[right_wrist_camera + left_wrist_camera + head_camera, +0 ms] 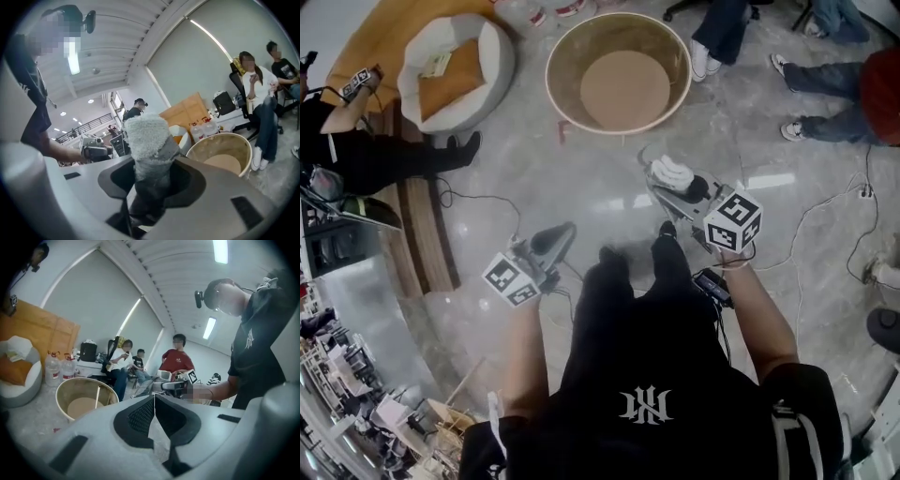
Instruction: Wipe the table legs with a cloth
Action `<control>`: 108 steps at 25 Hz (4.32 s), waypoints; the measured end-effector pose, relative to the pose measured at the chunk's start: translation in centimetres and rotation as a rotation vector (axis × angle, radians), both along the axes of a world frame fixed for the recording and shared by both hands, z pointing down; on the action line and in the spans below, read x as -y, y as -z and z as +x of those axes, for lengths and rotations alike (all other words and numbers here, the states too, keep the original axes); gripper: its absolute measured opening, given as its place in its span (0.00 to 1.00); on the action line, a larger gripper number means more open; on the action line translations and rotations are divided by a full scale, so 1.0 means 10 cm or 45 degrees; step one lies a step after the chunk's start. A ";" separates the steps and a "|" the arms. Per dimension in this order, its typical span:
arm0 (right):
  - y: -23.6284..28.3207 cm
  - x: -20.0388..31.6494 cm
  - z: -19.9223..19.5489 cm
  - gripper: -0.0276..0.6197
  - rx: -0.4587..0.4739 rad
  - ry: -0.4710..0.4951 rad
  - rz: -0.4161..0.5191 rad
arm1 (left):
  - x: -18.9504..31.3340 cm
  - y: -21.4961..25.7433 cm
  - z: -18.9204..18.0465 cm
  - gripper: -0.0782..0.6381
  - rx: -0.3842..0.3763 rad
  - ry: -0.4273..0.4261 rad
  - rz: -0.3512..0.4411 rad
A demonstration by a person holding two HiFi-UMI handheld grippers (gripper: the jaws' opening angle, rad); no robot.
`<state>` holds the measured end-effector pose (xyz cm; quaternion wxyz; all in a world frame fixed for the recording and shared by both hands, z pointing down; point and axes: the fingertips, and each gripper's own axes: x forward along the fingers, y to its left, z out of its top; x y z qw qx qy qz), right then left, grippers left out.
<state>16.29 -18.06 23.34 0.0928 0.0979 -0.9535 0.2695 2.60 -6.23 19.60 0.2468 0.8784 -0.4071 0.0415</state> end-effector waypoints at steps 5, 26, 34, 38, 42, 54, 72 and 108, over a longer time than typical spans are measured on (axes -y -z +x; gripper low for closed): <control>-0.29 -0.07 -0.38 0.28 -0.042 0.019 0.020 | 0.15 -0.36 -0.17 0.12 -0.054 -0.050 -0.012; -2.91 0.56 -2.16 0.27 -0.064 -0.052 0.304 | 0.64 -3.15 -1.52 0.12 0.083 -0.137 0.080; -4.29 0.62 -2.21 0.27 -0.053 -0.038 0.254 | 1.05 -4.16 -1.50 0.12 0.187 -0.134 0.173; -4.81 0.70 -2.24 0.27 -0.061 -0.005 0.268 | 1.13 -4.58 -1.39 0.12 0.209 -0.245 0.173; -5.20 0.84 -2.34 0.27 -0.064 0.019 0.280 | 1.22 -4.94 -1.42 0.12 0.248 -0.335 0.195; -5.83 1.21 -2.71 0.26 -0.080 0.053 0.435 | 1.56 -5.63 -1.64 0.12 0.335 -0.422 0.331; -6.82 1.28 -2.72 0.24 -0.120 0.004 0.397 | 1.64 -6.26 -1.53 0.12 0.236 -0.593 0.448; -8.97 1.22 -2.55 0.23 -0.415 0.007 0.205 | 1.26 -7.36 -1.73 0.12 0.224 -0.606 0.364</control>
